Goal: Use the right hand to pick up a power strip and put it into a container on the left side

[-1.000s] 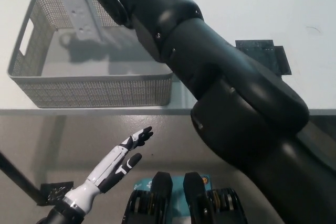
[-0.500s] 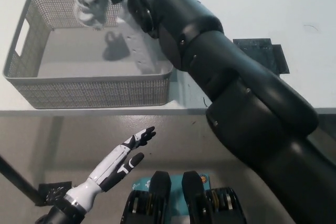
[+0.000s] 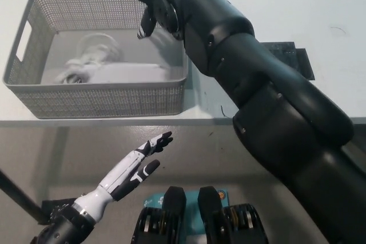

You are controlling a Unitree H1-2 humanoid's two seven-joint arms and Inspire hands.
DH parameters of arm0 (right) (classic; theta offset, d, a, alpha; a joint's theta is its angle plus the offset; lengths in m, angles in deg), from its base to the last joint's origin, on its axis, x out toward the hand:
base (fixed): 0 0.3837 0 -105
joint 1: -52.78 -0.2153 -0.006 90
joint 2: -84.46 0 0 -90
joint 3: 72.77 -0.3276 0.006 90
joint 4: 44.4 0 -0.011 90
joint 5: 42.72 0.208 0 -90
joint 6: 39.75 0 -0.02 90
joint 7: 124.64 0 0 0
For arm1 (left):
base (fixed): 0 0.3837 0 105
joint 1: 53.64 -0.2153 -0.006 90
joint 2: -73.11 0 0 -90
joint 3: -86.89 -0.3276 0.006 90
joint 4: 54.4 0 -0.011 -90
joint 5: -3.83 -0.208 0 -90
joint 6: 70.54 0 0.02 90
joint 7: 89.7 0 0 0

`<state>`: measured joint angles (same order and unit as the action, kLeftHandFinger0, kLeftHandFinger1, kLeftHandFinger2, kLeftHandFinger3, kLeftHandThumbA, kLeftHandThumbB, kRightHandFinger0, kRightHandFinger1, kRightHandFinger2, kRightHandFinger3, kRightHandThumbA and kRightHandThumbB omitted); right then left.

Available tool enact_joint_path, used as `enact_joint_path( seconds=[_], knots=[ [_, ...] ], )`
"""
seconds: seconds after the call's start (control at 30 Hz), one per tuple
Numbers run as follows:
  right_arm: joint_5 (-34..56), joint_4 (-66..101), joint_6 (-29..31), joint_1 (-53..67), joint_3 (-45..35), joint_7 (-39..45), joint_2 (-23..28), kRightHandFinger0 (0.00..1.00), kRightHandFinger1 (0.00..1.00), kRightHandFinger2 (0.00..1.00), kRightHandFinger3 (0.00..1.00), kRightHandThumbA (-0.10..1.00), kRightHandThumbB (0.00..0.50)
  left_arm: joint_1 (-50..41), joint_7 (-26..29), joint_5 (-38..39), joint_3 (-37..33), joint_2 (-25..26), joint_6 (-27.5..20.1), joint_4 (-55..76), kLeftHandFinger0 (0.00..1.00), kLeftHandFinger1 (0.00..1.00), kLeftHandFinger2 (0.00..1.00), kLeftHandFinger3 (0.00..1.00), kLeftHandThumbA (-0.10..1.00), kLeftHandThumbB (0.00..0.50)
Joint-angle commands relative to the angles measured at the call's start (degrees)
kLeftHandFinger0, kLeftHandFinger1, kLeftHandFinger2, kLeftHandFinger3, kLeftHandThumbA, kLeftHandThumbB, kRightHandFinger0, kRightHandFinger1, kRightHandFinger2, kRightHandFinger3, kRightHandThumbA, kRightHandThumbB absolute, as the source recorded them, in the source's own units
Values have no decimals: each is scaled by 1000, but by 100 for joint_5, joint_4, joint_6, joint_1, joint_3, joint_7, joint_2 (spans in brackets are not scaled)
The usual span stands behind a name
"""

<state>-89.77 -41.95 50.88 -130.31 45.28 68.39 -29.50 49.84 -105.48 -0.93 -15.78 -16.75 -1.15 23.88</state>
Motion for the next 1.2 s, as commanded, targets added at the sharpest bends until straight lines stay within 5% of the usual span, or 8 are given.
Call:
enact_joint_path(
  seconds=[0.0, 0.1, 0.4, 0.5, 0.57, 0.9, 1.07, 1.17],
  knots=[
    [699, 229, -742, -767, -284, 3068, 320, 1000, 1000, 1000, 1000, 707, 489, 496, -443, 208, -41, 221, -64, 192, 1000, 1000, 1000, 1000, 1000, 287],
    [907, 263, -847, -883, -507, 3190, 489, 1000, 1000, 1000, 1000, 609, 500, 508, -437, 217, -36, 184, -55, 181, 1000, 1000, 1000, 1000, 1000, 287],
    [2772, 1015, -404, -1328, -2443, 3324, 1356, 1000, 1000, 1000, 1000, 894, 429, 133, -329, 244, 8, 45, 28, 271, 1000, 1000, 1000, 1000, 1000, 309],
    [3496, 2932, -750, -966, -3352, 2760, 1867, 1000, 1000, 1000, 1000, 909, 448, 130, -289, 321, 53, -5, -178, 142, 1000, 1000, 1000, 1000, 1000, 284],
    [4002, 4347, -1133, -733, -3931, 2798, 2229, 1000, 1000, 1000, 1000, 889, 357, 211, -253, 294, 90, 7, -283, 96, 1000, 1000, 1000, 1000, 1000, 266],
    [5019, 9287, -2677, 817, -5889, 2622, 3735, 1000, 1000, 1000, 1000, 1000, 279, 181, 3, 354, 378, -43, 46, 353, 1000, 1000, 1000, 1000, 1000, 282],
    [6667, 11036, -2755, 2586, -6573, 2172, 3960, 1000, 1000, 1000, 1000, 1000, 339, 200, 153, 212, 454, -62, 75, 462, 1000, 1000, 1000, 1000, 1000, 272],
    [7189, 12230, -2729, 4034, -6790, 1881, 3417, 945, 1000, 1000, 1000, 1000, 360, 276, 177, 280, 493, -106, 105, 460, 1000, 1000, 1000, 1000, 1000, 265]
  ],
)
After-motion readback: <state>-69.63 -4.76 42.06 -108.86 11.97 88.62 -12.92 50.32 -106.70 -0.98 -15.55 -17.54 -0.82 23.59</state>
